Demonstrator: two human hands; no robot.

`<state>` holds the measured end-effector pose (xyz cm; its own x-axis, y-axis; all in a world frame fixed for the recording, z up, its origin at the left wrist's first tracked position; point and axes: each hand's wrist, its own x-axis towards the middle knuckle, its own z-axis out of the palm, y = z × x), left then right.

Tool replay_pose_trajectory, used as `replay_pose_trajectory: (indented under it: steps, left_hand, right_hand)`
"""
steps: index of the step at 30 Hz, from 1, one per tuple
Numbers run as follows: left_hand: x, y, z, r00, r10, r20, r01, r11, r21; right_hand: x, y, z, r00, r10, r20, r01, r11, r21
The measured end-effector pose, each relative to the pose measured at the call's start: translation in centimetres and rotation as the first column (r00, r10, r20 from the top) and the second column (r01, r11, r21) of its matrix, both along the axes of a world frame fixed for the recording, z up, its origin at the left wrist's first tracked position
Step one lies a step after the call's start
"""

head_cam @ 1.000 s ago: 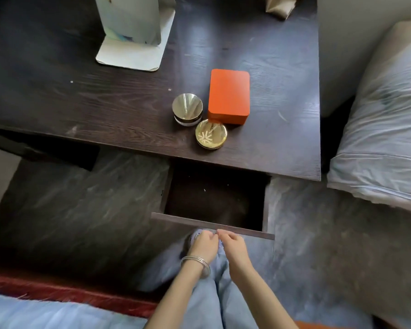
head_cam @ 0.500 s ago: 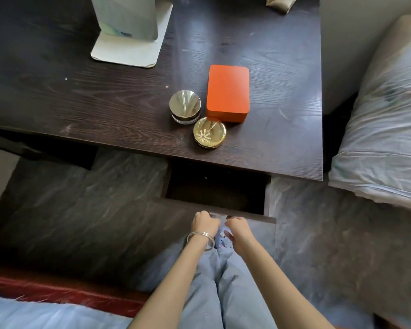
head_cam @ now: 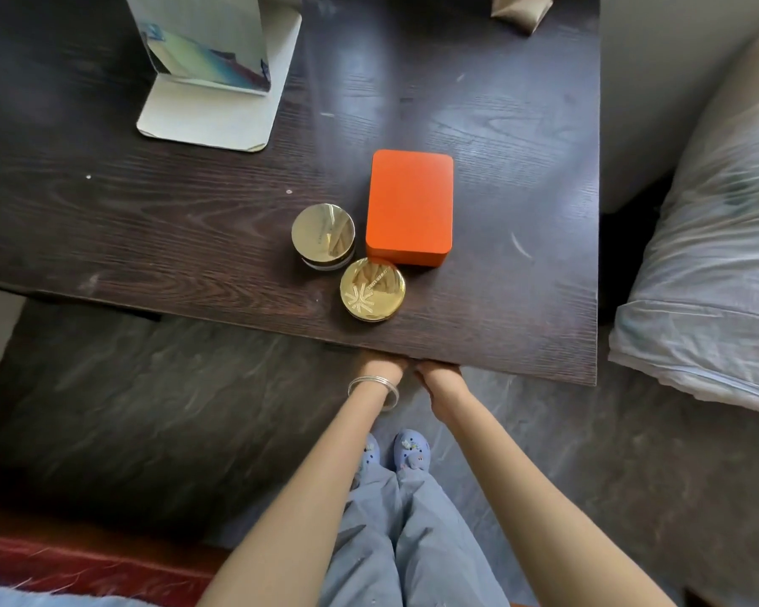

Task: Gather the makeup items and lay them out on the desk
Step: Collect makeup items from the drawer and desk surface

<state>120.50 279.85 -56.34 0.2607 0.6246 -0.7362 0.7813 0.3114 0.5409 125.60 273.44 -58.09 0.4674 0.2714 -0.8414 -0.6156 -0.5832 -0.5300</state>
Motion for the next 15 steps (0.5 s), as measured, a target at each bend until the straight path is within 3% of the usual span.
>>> replay_pose_trajectory:
  steps: [3,6,11,15]
  left_hand:
    - [0.0,0.3,-0.4,0.990,-0.107,-0.096,0.106,0.994,-0.011]
    - [-0.7,-0.2,-0.2,0.991,-0.109,-0.078,0.107,0.994,-0.021]
    - [-4.2,-0.9,0.7,0.991,0.129,-0.020,-0.130,0.990,-0.053]
    - [-8.0,-1.0,2.1,0.963,0.260,0.070,-0.259,0.965,-0.036]
  right_hand:
    - [0.2,-0.2,-0.1,1.000,0.012,-0.016,-0.013,1.000,-0.015]
    - [0.3,-0.4,-0.3,0.999,0.034,-0.028,-0.035,0.999,-0.035]
    - [-1.3,-0.8,1.7,0.979,0.156,-0.134,-0.170,0.981,-0.097]
    - [-4.9,0.3,3.7,0.953,0.274,-0.133,-0.271,0.962,0.038]
